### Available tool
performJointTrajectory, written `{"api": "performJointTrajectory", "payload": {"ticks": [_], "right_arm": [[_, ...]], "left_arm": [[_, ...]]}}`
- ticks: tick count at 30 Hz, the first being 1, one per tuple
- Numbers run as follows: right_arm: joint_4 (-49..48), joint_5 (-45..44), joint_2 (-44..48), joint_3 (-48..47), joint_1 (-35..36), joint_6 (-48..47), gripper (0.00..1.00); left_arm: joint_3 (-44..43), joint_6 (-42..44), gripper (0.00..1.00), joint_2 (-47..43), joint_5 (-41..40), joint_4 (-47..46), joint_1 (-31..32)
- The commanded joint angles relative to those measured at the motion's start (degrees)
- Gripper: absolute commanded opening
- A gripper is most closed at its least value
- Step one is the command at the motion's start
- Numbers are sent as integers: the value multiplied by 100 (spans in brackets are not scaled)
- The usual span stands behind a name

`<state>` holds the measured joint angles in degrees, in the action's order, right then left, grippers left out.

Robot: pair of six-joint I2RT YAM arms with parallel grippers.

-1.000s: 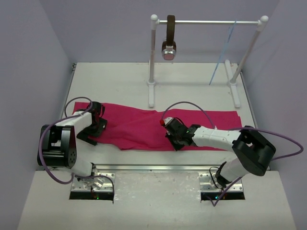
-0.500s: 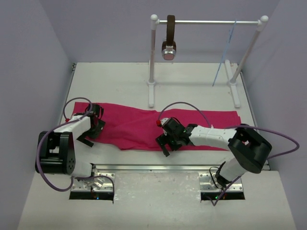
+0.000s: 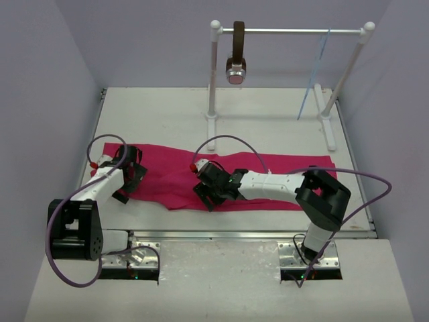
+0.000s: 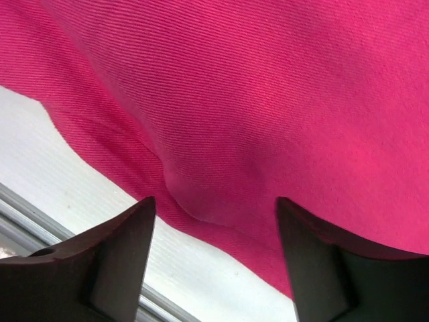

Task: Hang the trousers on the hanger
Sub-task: Fold the trousers at the center of the board.

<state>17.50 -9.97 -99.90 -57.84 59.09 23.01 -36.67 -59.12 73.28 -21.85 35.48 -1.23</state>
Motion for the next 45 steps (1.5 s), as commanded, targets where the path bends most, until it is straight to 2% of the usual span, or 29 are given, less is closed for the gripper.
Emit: {"api": "performJointTrajectory", "payload": {"ticks": [1,3,9,13,19,22,24,27,28,29,31,38,41,42,43,45], "right_arm": [[203,-358,-319,-335,64,-79,66],[128,-373,-499,-334,60,-116,46],[139,-409,-548,-377,99,-75,7],[245,-646,-329,-372,225,-56,0],[488,-846,16,-391,402,-4,0],[584,-900,225,-334,458,29,4],[562,-886,377,-227,480,39,0],[493,-772,471,-26,480,48,0],[491,-746,459,11,480,52,7],[491,-731,405,31,474,61,8],[504,-633,340,86,482,71,0],[499,-532,572,533,553,302,0],[362,-156,569,704,559,301,0],[354,-77,530,701,559,297,3],[359,84,451,692,559,295,14],[447,89,574,782,557,428,49]], "left_arm": [[5,175,100,-201,-44,-155,-70],[-13,211,100,-208,-30,-163,-70],[-42,278,100,-218,-39,-199,-70],[-34,296,100,-209,-39,-233,-75],[-2,252,100,-150,-83,-328,-70],[-35,250,100,-85,-64,-341,-70],[-43,243,100,-79,-58,-346,-71],[-51,243,100,-93,-65,-324,-72],[-58,243,100,-95,-65,-329,-70],[-66,237,100,-89,-65,-325,-70],[-83,225,100,-86,-68,-308,-70],[-235,202,100,-90,-260,-148,-70],[-289,84,100,-66,-362,-7,-70],[-322,5,100,-50,-422,26,-70],[-350,-73,100,-27,-494,101,-73],[-477,-202,100,53,-535,198,-76]]}}
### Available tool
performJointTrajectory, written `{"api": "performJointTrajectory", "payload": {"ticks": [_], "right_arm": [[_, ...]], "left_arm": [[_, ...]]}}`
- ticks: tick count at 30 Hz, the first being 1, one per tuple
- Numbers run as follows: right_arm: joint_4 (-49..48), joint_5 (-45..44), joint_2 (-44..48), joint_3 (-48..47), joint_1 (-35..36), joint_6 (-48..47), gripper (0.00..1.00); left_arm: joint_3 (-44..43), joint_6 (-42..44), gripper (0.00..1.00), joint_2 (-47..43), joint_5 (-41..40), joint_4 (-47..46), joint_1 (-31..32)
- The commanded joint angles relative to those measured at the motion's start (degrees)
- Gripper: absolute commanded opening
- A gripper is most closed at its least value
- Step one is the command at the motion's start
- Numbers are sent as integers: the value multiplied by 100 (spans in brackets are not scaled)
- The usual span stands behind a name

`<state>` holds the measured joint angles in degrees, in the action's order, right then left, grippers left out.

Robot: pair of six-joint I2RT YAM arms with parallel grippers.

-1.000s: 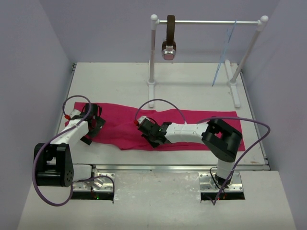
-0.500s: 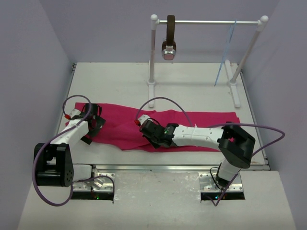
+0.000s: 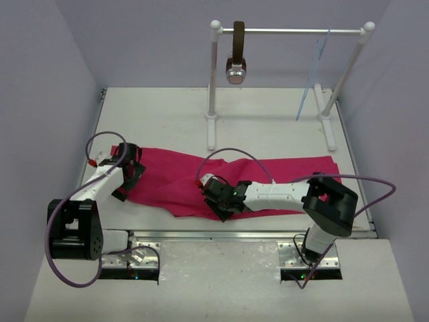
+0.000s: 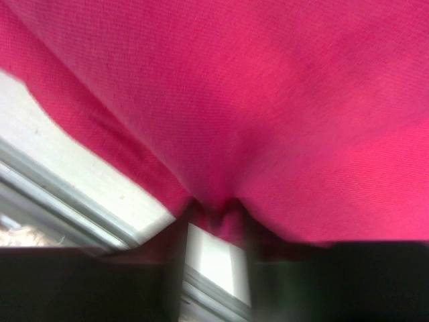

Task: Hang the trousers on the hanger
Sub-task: Fold the trousers at the center of the board.

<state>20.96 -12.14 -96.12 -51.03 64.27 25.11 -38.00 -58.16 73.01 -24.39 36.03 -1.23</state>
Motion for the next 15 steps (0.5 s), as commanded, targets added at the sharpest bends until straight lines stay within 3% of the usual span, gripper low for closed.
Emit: {"api": "performJointTrajectory", "payload": {"ticks": [1,4,9,11,12,15], "right_arm": [[75,178,357,258,33,309,56],[47,-213,1403,640,-66,487,99],[170,-218,2793,1094,-1130,469,99],[172,-86,3028,1286,-2213,419,99],[179,-150,3053,1337,-2269,424,99],[249,-794,2949,1455,-3304,687,99]], "left_arm": [[-385,-289,100,104,-259,148,-70],[-658,-138,100,131,-139,167,-70],[-1182,340,100,-251,73,45,-35],[-1200,1033,100,-228,994,-785,-35],[-1241,1173,100,-107,1390,-1056,-35],[-1720,983,100,865,1982,-1035,-26]]}}
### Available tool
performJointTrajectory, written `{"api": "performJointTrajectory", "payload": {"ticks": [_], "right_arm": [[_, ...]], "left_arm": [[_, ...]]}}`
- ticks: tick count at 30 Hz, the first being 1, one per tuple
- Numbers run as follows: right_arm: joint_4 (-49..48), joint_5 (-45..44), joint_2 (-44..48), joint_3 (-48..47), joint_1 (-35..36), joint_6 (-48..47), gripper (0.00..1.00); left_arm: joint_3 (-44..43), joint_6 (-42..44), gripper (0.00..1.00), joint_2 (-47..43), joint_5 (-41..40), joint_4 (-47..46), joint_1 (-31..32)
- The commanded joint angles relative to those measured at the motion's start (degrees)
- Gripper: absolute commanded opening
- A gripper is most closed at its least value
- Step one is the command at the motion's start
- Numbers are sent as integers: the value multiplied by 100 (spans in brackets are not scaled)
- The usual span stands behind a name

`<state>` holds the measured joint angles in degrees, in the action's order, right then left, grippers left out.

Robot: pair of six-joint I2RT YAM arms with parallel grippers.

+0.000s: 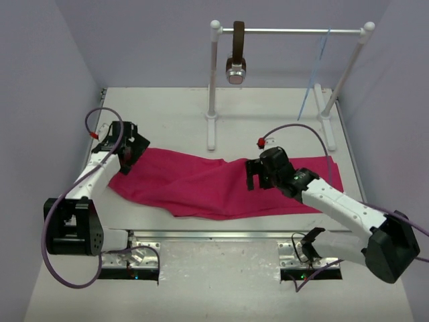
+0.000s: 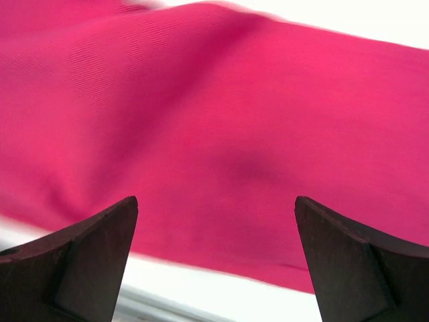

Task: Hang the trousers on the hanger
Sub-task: Fold the trousers at the center of the board.

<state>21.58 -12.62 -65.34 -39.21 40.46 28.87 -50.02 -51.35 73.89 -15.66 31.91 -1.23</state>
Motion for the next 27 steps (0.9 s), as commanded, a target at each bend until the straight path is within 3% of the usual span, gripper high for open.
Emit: {"api": "performJointTrajectory", "payload": {"ticks": [1,7,11,14,17,22,27], "right_arm": [[144,-794,-238,274,-1057,349,99],[-328,-55,-1368,80,-1927,238,99],[-333,267,-2066,146,-2513,421,99],[-295,593,-2092,516,-3210,774,99],[-101,274,-2064,705,-3621,968,99],[267,-57,-1947,643,-3782,1326,99],[438,-91,-1577,735,-3800,1217,99]], "left_arm": [[-738,191,100,1238,1270,-390,-19],[-578,-651,98,2394,1673,-438,9],[-734,-979,98,2957,1096,-238,-19],[-991,-1395,99,3342,311,451,-268],[-1049,-1665,100,3540,-59,664,-696],[-1080,-2040,100,3641,-395,922,-1010],[-785,-2256,100,3192,-667,816,-1102]]}}
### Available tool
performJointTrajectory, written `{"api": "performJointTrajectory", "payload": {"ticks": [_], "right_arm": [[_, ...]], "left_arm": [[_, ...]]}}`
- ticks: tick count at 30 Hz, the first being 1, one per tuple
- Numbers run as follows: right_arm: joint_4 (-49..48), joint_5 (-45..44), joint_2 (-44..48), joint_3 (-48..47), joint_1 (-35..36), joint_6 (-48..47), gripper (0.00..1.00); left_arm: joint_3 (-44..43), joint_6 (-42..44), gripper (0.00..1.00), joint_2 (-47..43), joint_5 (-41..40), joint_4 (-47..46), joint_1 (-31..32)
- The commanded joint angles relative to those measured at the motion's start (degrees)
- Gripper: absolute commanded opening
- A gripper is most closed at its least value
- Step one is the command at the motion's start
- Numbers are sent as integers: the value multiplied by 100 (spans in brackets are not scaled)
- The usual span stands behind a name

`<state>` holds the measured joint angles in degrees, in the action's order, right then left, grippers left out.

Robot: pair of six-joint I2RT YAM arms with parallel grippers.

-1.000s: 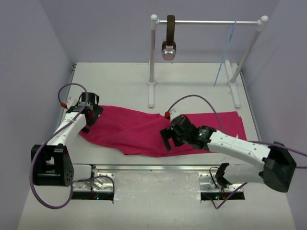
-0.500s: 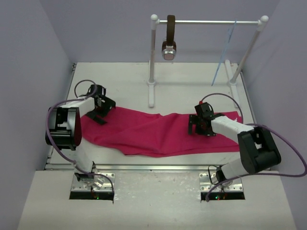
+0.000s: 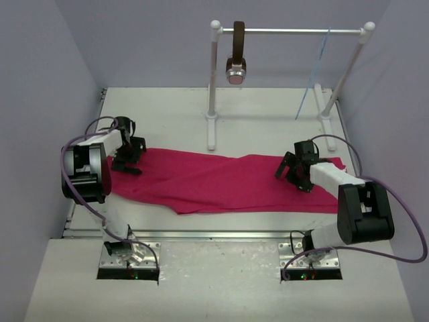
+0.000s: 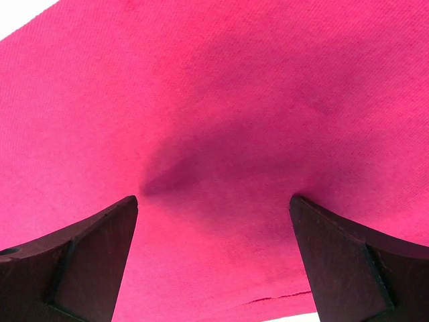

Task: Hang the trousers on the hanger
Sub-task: Fold the trousers at the center of the board.

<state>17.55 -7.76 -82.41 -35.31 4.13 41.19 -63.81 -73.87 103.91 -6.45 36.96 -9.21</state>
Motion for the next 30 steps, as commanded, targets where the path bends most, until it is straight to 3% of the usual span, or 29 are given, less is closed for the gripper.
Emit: {"api": "performJointTrajectory", "payload": {"ticks": [1,6,13,16,18,21,24,27,30], "right_arm": [[809,-549,234,345,-165,-109,99],[767,-29,601,189,0,-660,99],[1310,-573,1300,-767,983,-1012,99],[1315,-268,1658,-841,1427,-1027,99],[977,169,2095,-485,1932,-853,99],[162,762,2308,-11,2679,-620,99],[-504,1193,1665,-21,3309,-865,91],[-582,1149,783,-595,3703,-1175,77],[-221,655,-145,-1272,4061,-1370,69]], "left_arm": [[619,34,100,84,-1596,252,-301],[33,800,100,-410,-1420,297,-237],[-993,1819,100,-1680,-1782,749,275],[-726,1590,100,-1957,-1558,1059,52],[-275,1158,100,-2049,-1071,1418,-481],[245,691,100,-2181,-1122,1724,-758],[1491,928,100,-2498,-167,163,-749],[1892,1440,100,-2301,771,-1374,-678],[1548,1304,100,-1870,228,-829,-591]]}}
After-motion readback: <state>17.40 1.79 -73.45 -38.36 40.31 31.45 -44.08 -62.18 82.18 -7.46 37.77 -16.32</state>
